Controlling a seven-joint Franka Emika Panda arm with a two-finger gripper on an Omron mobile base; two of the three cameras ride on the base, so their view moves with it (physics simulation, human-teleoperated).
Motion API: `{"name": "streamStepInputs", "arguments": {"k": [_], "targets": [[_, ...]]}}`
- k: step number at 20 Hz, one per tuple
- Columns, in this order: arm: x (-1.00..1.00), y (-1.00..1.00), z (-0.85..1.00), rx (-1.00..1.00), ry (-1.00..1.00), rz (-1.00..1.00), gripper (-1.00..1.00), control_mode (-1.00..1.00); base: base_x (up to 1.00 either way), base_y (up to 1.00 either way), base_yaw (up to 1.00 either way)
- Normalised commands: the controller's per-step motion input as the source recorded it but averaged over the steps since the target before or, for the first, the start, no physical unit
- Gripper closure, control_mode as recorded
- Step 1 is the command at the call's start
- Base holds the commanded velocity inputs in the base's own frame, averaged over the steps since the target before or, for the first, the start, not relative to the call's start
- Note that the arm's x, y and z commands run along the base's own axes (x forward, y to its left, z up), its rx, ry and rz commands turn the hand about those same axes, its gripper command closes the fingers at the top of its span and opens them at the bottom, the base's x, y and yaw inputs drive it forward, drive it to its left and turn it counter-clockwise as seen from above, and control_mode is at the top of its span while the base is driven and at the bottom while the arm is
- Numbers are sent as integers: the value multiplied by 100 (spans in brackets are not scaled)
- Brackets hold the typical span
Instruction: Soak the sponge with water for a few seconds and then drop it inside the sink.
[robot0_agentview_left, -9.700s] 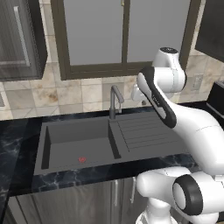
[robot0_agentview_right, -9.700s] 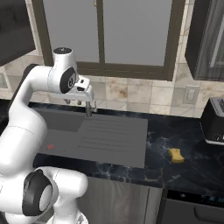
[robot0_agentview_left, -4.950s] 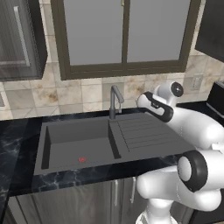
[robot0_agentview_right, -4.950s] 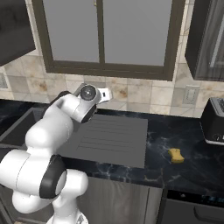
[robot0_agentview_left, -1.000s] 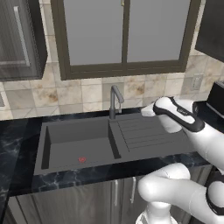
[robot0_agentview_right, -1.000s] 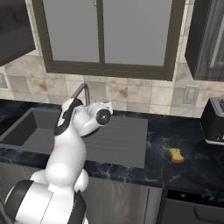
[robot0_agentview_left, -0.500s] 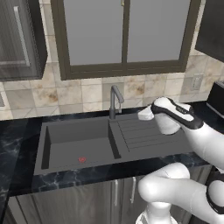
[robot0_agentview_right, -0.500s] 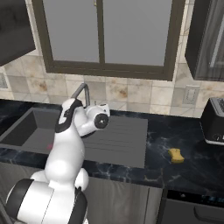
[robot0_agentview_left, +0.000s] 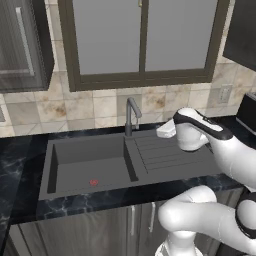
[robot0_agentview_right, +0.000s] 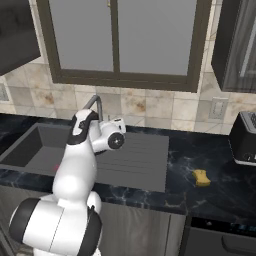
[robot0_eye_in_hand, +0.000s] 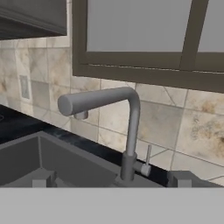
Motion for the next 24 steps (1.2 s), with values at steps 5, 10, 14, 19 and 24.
{"name": "streamStepInputs", "arguments": {"k": [5, 10, 14, 19, 24], "targets": [[0, 0, 0, 0, -2, 1, -100, -100, 0, 0, 0], [0, 0, 0, 0, 0, 2, -100, -100, 0, 0, 0], [0, 1, 0, 0, 0, 0, -100, -100, 0, 0, 0], [0, 1, 0, 0, 0, 0, -100, -100, 0, 0, 0], [1, 0, 0, 0, 2, 0, -100, -100, 0, 0, 0]]}}
